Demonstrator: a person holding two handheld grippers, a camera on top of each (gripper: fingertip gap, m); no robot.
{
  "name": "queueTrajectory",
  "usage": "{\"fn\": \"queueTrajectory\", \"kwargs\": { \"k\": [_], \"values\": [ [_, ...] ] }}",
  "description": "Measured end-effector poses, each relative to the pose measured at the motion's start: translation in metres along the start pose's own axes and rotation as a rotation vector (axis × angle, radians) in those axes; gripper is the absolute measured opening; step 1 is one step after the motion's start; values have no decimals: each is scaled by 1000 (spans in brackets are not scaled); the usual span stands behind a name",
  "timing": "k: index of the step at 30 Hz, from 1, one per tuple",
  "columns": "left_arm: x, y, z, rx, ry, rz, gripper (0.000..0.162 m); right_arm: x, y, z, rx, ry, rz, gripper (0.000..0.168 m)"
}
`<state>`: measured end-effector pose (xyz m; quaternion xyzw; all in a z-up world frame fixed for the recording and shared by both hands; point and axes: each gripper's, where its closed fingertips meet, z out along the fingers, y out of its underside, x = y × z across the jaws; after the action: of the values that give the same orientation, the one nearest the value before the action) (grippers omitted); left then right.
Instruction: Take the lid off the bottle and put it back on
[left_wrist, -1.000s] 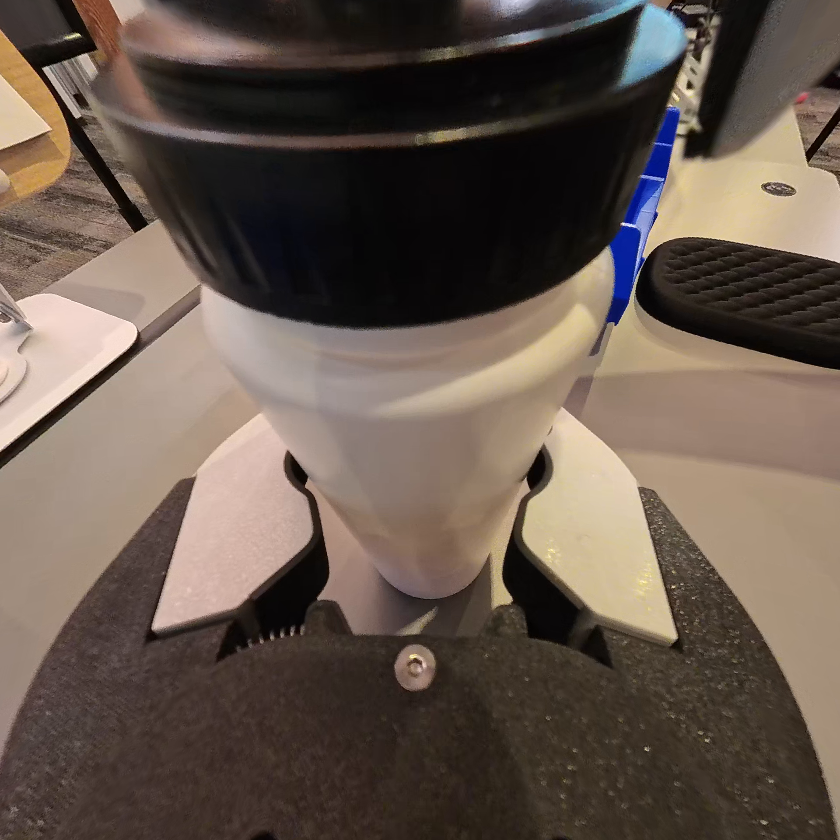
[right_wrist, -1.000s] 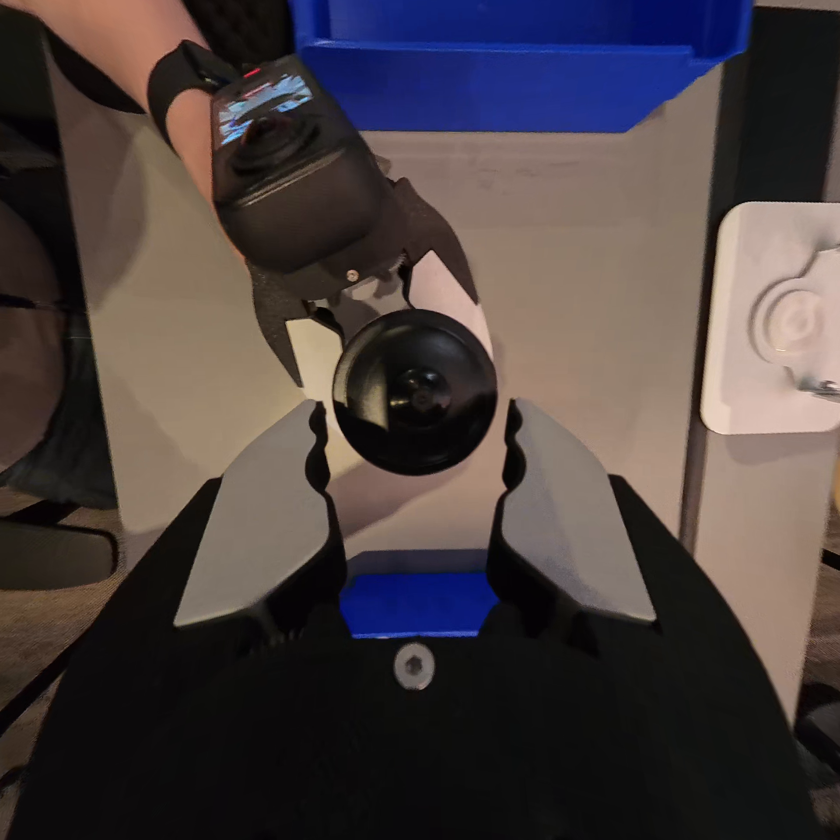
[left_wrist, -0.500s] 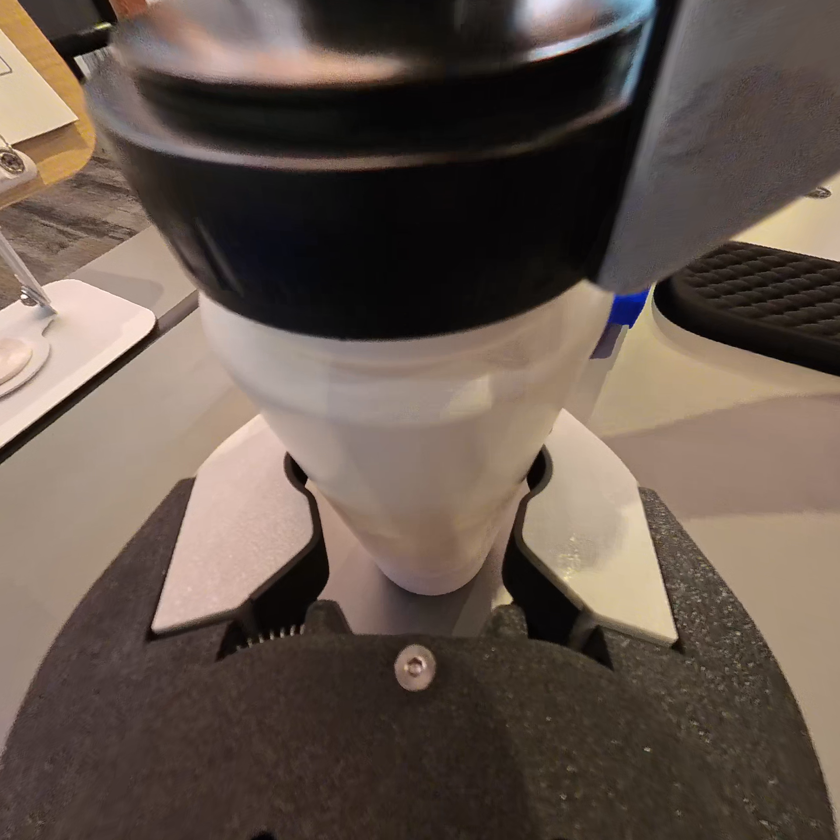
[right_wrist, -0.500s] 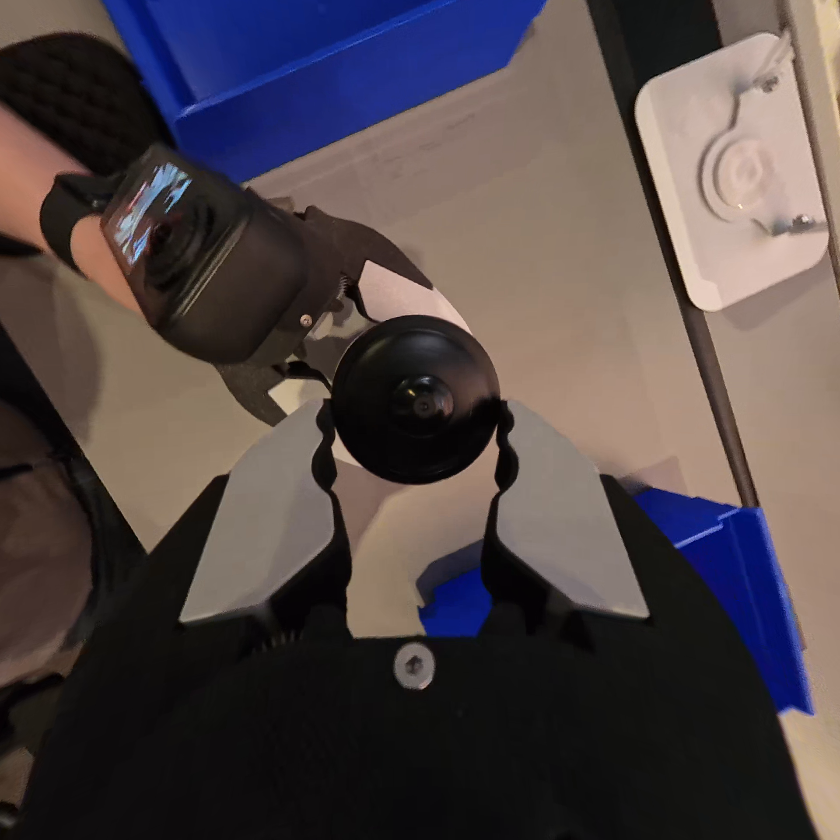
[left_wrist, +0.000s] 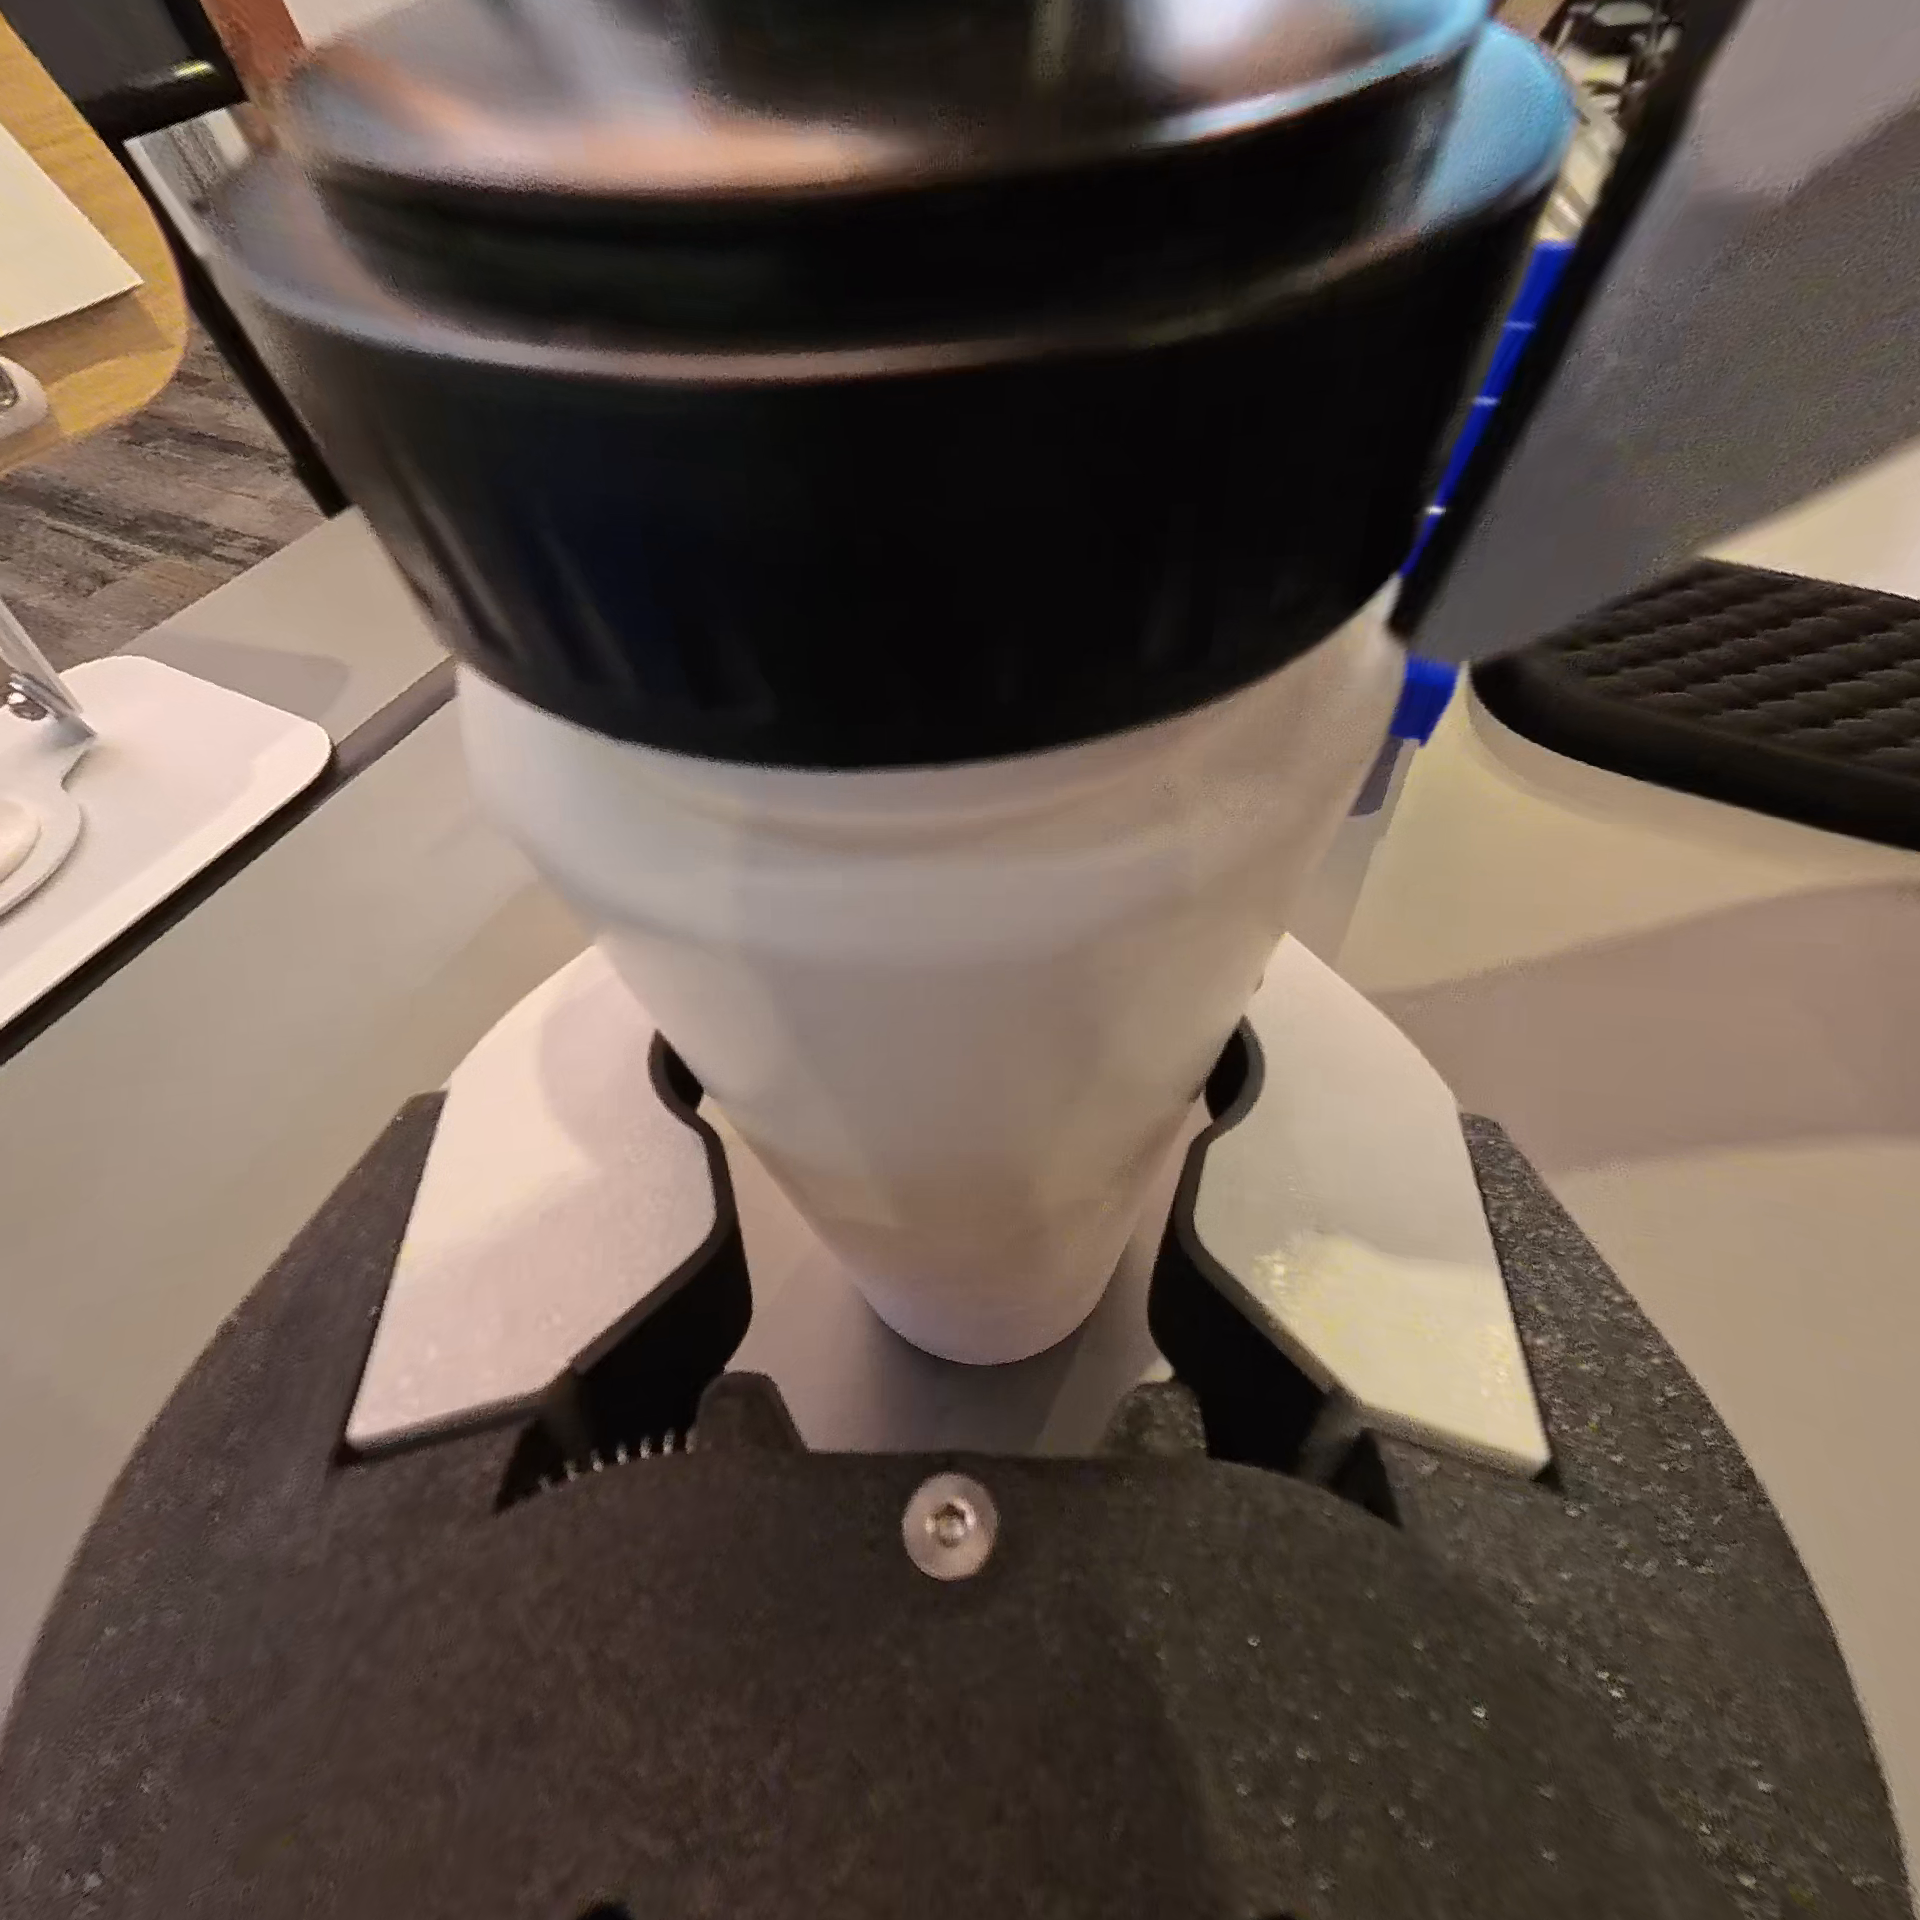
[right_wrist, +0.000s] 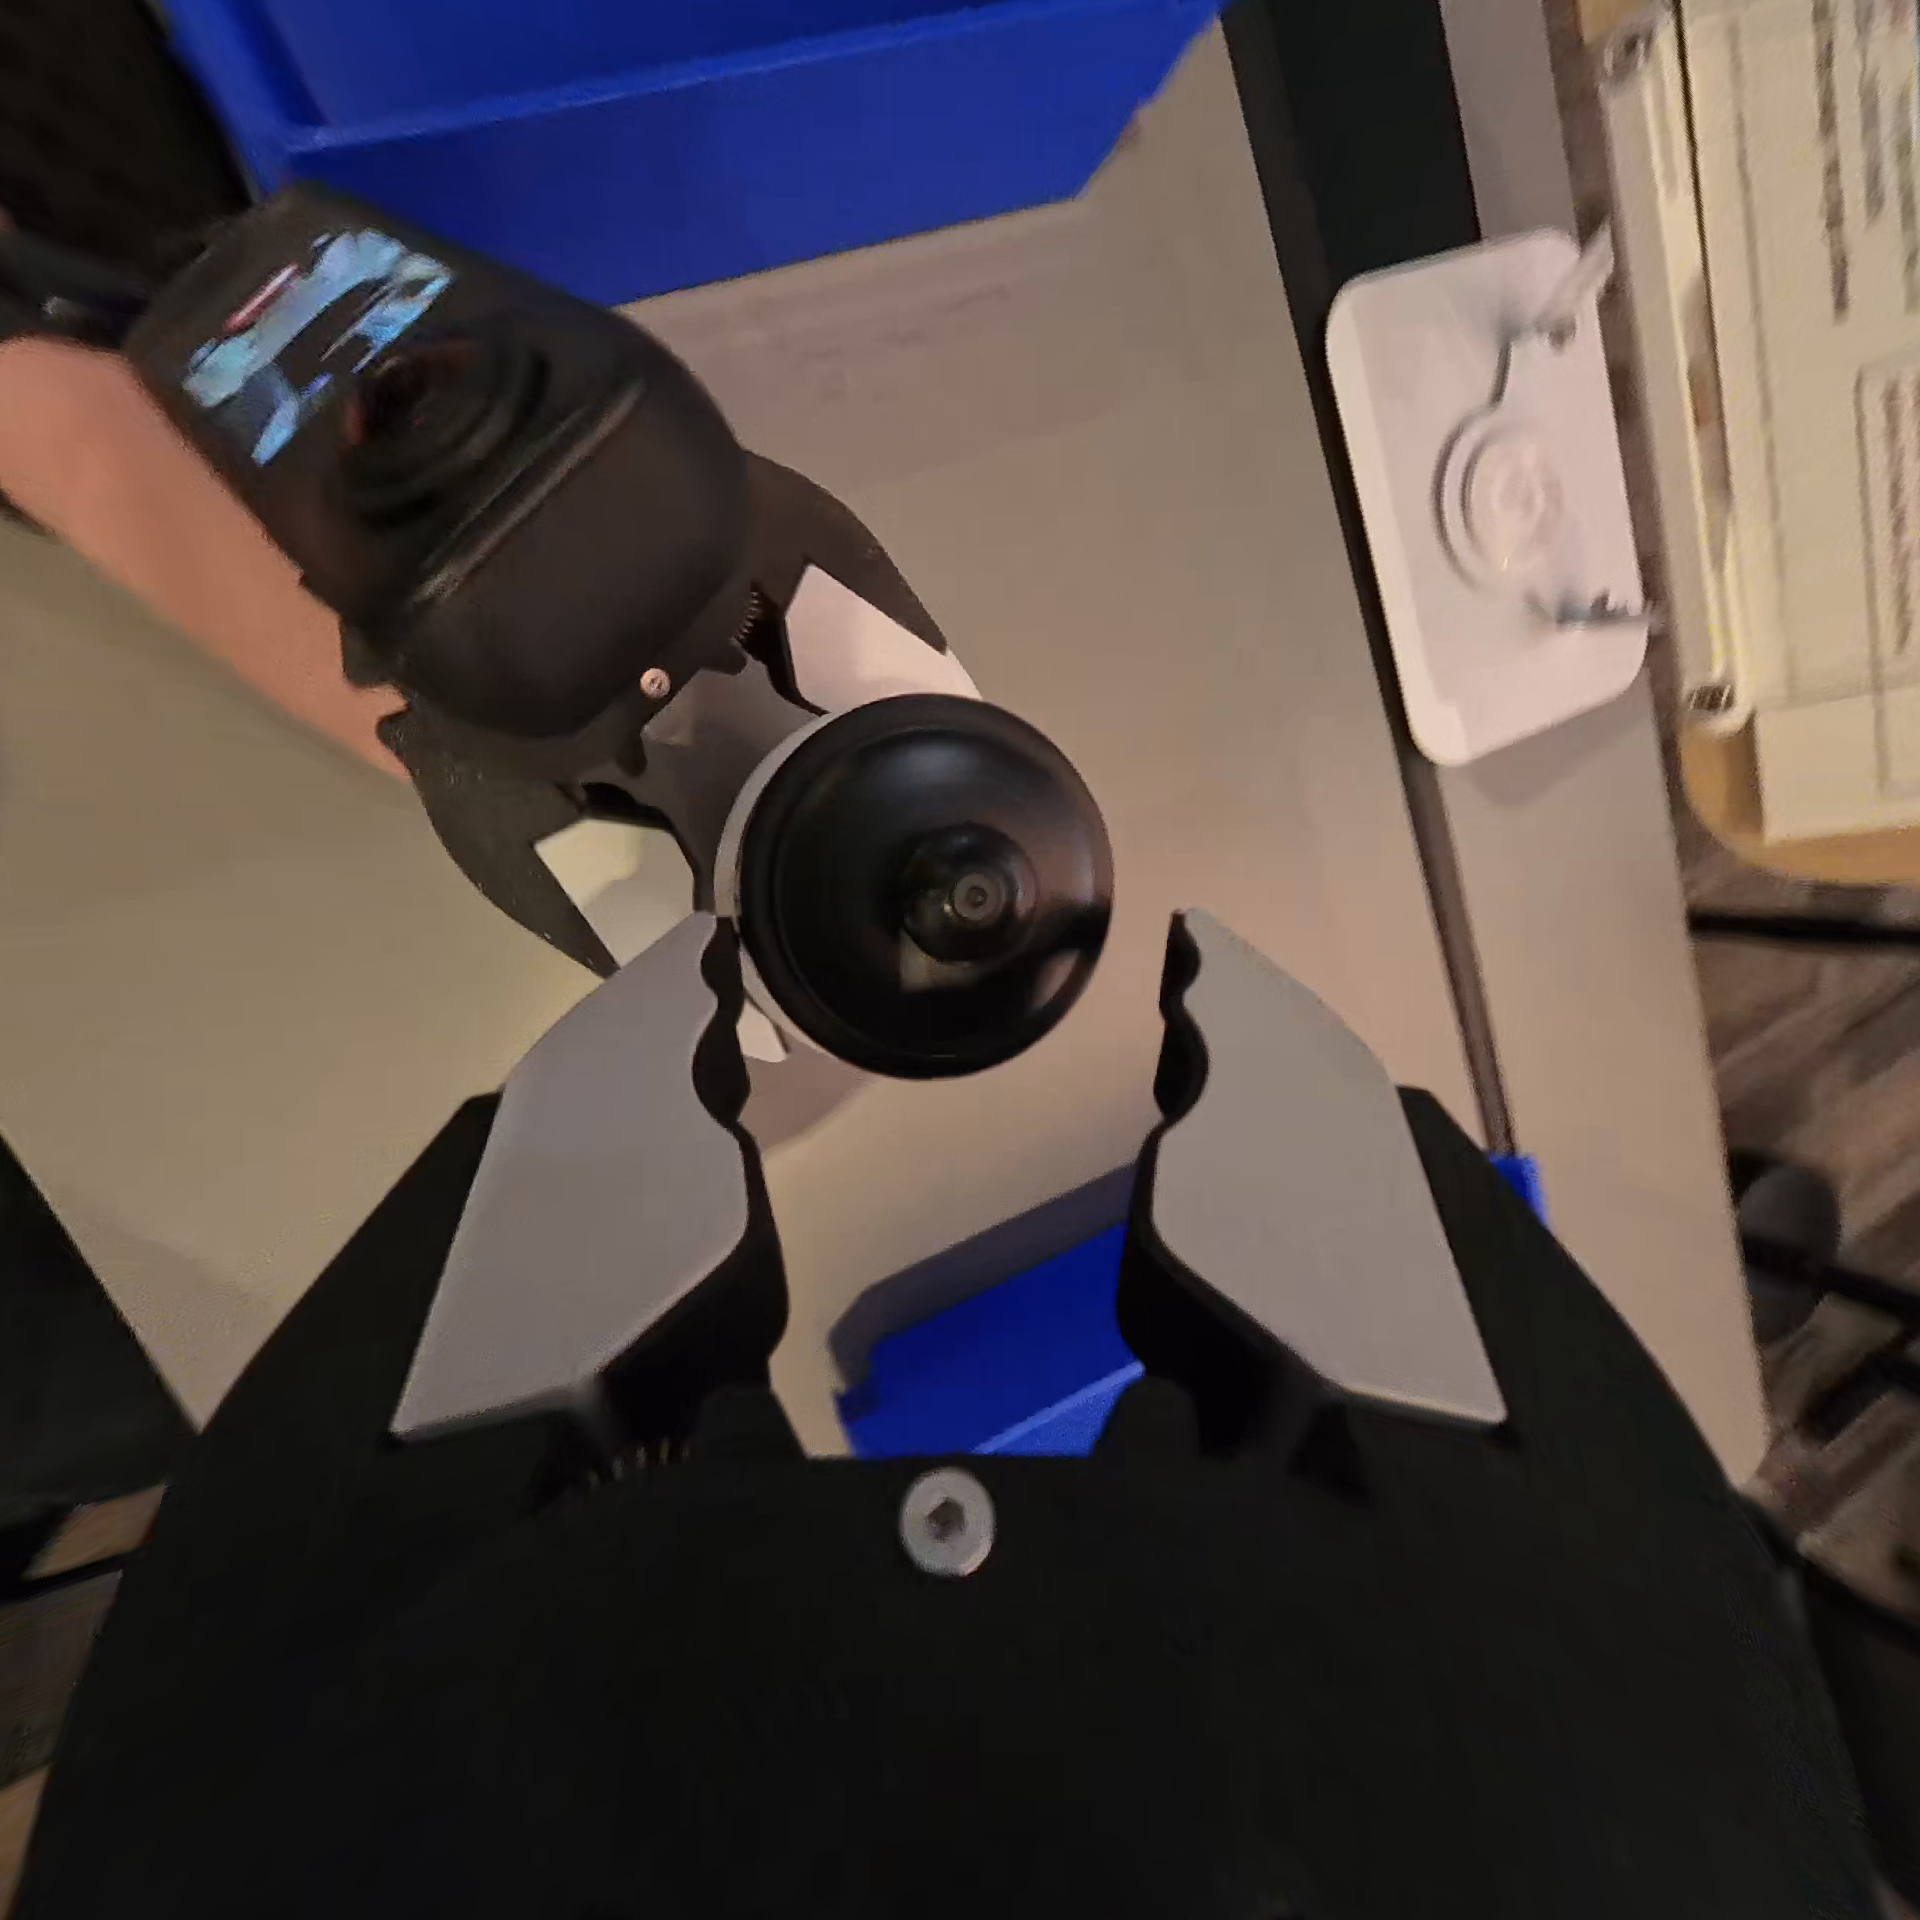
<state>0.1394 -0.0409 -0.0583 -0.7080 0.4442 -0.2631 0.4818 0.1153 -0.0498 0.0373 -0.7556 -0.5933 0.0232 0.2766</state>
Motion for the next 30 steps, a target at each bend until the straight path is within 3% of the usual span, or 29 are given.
{"fn": "queueTrajectory", "kwargs": {
  "k": [4, 9, 17, 22, 30],
  "values": [
    [1, 0, 0, 3, 17, 9, 97, -9, -2, 3, 67, -171, -69, 82],
    [1, 0, 0, -1, 9, 5, 97, -7, 0, 8, 72, -214, -12, 73],
    [-4, 1, -1, -15, -56, -20, 97, -5, 1, 10, -47, 25, 349, 73],
    [-5, 2, -2, -14, -60, -24, 97, -5, -1, 10, -25, 38, 335, 73],
    [-4, 1, -1, -2, -27, -10, 97, 2, -17, -13, 357, -64, 175, 84]
  ]
}}
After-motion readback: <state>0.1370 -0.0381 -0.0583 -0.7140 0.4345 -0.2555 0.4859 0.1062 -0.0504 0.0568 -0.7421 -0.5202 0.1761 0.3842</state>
